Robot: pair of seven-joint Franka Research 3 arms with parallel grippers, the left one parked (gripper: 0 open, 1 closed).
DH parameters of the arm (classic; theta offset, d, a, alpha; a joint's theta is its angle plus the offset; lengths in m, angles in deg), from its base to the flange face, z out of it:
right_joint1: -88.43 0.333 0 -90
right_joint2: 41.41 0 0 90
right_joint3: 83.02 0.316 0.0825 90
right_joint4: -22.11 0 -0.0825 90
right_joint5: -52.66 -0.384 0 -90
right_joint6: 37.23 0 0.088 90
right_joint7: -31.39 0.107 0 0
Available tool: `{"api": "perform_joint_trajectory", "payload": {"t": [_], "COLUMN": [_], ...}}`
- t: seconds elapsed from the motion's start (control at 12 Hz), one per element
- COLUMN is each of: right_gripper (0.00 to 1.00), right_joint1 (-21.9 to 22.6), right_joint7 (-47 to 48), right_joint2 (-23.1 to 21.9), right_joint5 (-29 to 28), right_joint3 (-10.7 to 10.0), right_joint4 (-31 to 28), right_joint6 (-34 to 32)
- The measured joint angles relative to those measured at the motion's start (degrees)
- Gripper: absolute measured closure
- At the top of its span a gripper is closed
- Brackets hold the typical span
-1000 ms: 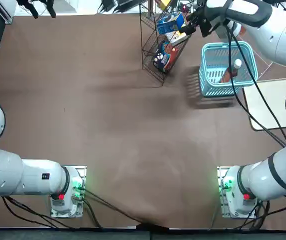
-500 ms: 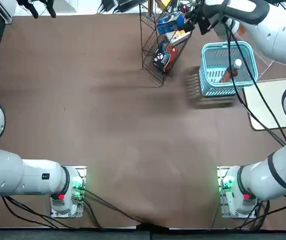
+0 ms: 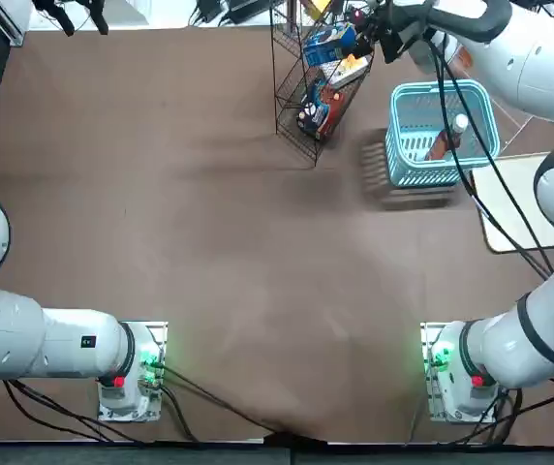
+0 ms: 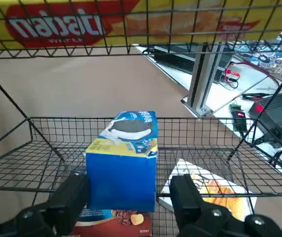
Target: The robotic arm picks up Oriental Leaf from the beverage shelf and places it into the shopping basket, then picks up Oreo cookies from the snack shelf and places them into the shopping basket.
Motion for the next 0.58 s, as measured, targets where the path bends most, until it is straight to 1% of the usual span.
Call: {"api": "perform_joint_trajectory", "payload": {"t": [0.58], "right_gripper": [0.00], "right_joint1": [0.7], "right_joint7": [0.0], "right_joint2": [1.6], "right_joint5": [0.0], "right_joint3": [0.0], "right_joint4": [1.9], "right_joint6": [0.0]}}
